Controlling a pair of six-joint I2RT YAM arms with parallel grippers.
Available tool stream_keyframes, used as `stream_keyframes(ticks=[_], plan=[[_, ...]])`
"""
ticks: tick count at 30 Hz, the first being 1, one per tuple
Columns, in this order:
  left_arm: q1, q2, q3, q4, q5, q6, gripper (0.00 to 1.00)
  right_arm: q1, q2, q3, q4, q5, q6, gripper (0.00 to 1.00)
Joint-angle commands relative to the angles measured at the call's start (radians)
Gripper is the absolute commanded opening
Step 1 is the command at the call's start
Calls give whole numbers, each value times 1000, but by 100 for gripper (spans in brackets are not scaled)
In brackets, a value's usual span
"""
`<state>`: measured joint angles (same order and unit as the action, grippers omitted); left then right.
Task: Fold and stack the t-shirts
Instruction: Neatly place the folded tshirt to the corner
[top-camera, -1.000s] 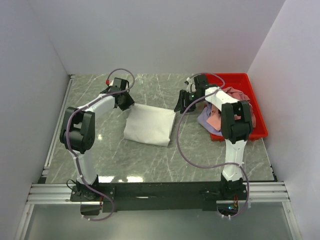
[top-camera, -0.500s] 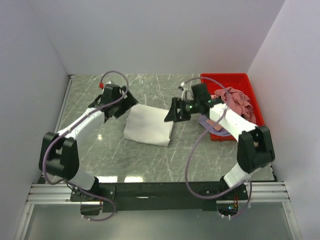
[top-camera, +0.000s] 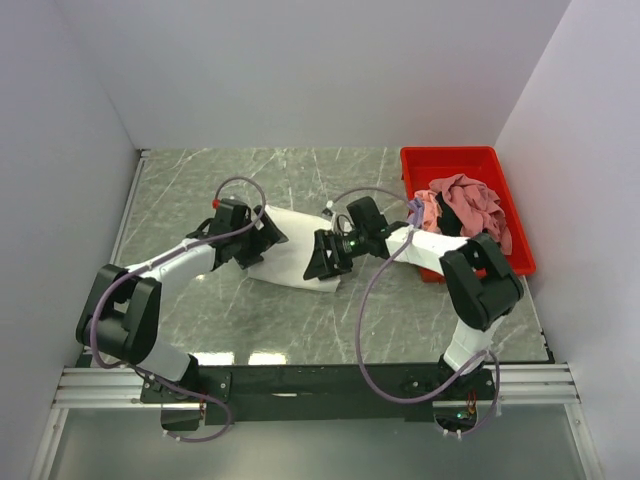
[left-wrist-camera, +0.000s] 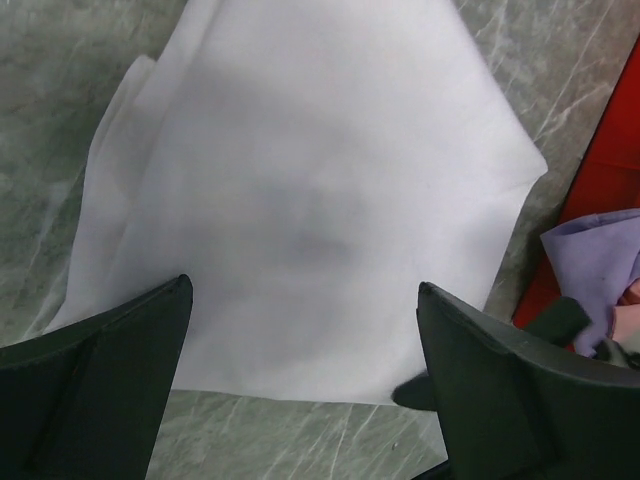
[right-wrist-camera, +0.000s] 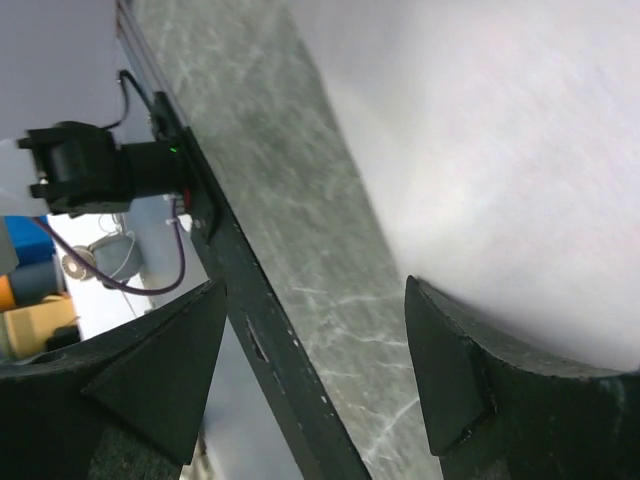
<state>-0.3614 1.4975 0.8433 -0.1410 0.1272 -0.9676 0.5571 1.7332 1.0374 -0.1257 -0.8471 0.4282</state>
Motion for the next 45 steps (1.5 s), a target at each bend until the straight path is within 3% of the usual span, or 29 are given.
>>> stream_keyframes(ticks=[1, 15, 25, 33, 36, 43, 45], plan=[[1, 7, -48, 69, 31, -28, 99, -11, 38, -46, 86, -7, 18, 78], [7, -6, -136, 18, -56, -39, 99, -98, 120, -126, 132, 3, -2, 78], [35, -186, -113, -123, -207, -7, 100, -137, -10, -117, -21, 127, -63, 78], [72, -226, -82, -138, -213, 32, 100, -137, -139, -24, -147, 190, -91, 78], [72, -194, -76, -129, -192, 40, 99, -137, -247, -17, -173, 298, -68, 78], [72, -91, -40, -78, -158, 52, 99, -137, -566, -54, -284, 778, 32, 79], [72, -48, -17, -72, -137, 58, 94, -135, -662, -77, -316, 899, 37, 81]])
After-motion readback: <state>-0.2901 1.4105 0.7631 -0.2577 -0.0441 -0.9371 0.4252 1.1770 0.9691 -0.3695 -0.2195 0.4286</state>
